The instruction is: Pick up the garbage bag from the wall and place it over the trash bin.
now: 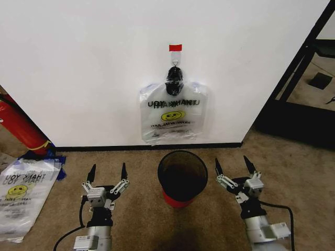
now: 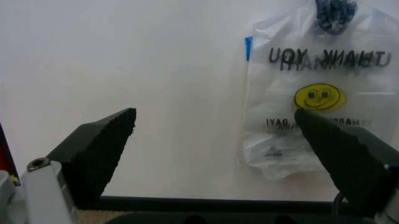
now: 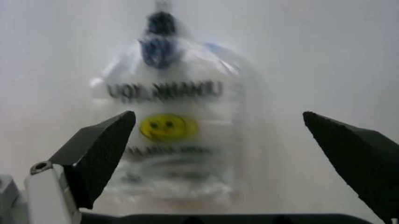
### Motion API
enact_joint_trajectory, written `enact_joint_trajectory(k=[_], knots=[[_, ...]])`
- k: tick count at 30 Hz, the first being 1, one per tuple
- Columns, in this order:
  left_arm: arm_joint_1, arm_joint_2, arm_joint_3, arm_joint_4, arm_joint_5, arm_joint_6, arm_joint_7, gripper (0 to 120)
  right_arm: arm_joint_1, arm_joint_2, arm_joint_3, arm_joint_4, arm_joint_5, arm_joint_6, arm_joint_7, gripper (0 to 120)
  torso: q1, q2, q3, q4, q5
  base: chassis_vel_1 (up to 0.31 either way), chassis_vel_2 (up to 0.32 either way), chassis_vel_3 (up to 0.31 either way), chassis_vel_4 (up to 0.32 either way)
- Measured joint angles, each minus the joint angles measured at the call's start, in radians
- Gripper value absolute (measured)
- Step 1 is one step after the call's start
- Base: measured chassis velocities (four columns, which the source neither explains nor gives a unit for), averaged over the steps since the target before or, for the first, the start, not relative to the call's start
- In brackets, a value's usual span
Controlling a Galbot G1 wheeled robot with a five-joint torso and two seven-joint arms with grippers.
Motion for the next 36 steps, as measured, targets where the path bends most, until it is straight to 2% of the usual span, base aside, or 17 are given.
enact_joint_trajectory(k=[5, 6, 8, 10, 12, 14, 17, 18, 24, 30, 36], knots=[[-0.012, 0.022, 0.013, 0.012, 0.0, 0.009, 0.0, 100, 0.113, -0.093, -0.012, -0.067, 0.147, -0.023, -0.056, 100, 0.0, 0.0, 0.0, 0.0007, 0.0003, 0.0, 0.0, 0.0, 0.0], [-0.025, 0.037, 0.026, 0.021, -0.004, 0.017, 0.001, 100, 0.128, -0.115, -0.007, -0.077, 0.207, -0.035, -0.082, 100, 0.0, 0.0, 0.0, 0.0003, 0.0003, 0.0, 0.0, 0.0, 0.0], [-0.039, 0.057, 0.042, 0.039, -0.008, 0.025, 0.002, 100, 0.162, -0.149, -0.003, -0.105, 0.307, -0.059, -0.147, 100, 0.0, 0.0, 0.0, -0.002, -0.0002, 0.0, 0.0, 0.0, 0.0], [-0.037, 0.057, 0.043, 0.043, -0.008, 0.025, 0.002, 100, 0.197, -0.162, -0.013, -0.13, 0.355, -0.078, -0.183, 100, 0.0, 0.0, 0.0, -0.0015, 0.0002, 0.0, 0.0, 0.0, 0.0], [-0.029, 0.05, 0.041, 0.046, -0.007, 0.02, 0.003, 100, 0.28, -0.181, -0.045, -0.177, 0.436, -0.114, -0.227, 100, 0.0, 0.0, 0.0, 0.0, 0.0003, 0.0, 0.0, 0.0, 0.0], [-0.023, 0.037, 0.035, 0.047, -0.004, 0.017, 0.003, 100, 0.384, -0.191, -0.098, -0.231, 0.514, -0.146, -0.254, 100, 0.0, 0.0, 0.0, 0.0004, 0.0002, 0.0, 0.0, 0.0, 0.0], [-0.023, 0.024, 0.025, 0.046, -0.001, 0.016, 0.003, 100, 0.525, -0.189, -0.191, -0.329, 0.586, -0.18, -0.269, 100, 0.0, 0.0, 0.0, 0.0002, 0.0001, 0.0, 0.0, 0.0, 0.0], [-0.023, 0.024, 0.025, 0.046, -0.001, 0.016, 0.003, 100, 0.525, -0.189, -0.191, -0.329, 0.586, -0.18, -0.269, 100, 0.0, 0.0, 0.0, 0.0002, 0.0001, 0.0, 0.0, 0.0, 0.0], [-0.012, 0.017, 0.001, 0.031, 0.004, 0.015, 0.004, 100, 0.809, -0.146, -0.351, -0.544, 0.668, -0.217, -0.275, 100, 0.0, 0.0, 0.0, 0.0, 0.0, 0.0, 0.0, 0.0, 0.0], [-0.002, 0.0, -0.015, 0.018, 0.008, 0.01, 0.004, 100, 0.949, -0.1, -0.399, -0.647, 0.724, -0.24, -0.299, 100, 0.0, 0.0, 0.0, -0.0003, -0.0002, 0.0, 0.0, 0.0, 0.0], [0.001, -0.006, -0.03, 0.007, 0.007, 0.008, 0.004, 100, 0.993, -0.072, -0.434, -0.694, 0.772, -0.257, -0.304, 100, 0.0, 0.0, 0.0, -0.0003, -0.0002, 0.0, 0.0, 0.0, 0.0]])
